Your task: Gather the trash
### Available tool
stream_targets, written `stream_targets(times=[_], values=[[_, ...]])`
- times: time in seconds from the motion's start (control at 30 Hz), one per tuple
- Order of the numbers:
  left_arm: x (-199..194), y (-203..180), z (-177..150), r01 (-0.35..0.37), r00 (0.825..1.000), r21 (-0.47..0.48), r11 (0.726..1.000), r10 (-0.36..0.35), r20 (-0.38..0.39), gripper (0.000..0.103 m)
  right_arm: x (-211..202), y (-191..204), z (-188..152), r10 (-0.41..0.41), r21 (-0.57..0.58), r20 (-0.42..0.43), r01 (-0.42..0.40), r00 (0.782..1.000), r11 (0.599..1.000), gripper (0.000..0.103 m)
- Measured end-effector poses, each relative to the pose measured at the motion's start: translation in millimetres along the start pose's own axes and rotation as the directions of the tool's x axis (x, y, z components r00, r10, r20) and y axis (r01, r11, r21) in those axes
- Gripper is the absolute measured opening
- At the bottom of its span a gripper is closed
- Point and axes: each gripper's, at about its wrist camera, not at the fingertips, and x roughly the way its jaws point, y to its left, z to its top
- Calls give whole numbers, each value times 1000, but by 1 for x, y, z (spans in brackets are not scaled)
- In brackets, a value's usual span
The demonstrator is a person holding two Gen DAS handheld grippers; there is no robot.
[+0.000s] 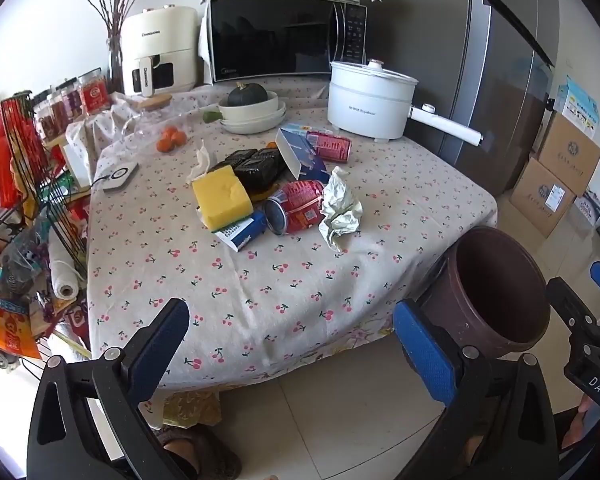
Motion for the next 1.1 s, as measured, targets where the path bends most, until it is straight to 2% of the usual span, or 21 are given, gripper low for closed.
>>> stream_targets(times=[1.1], values=[[-3,2,-1,-9,1000,-12,1000,9,20,103,-3,5,1,6,3,2,-6,1000,1000,103]])
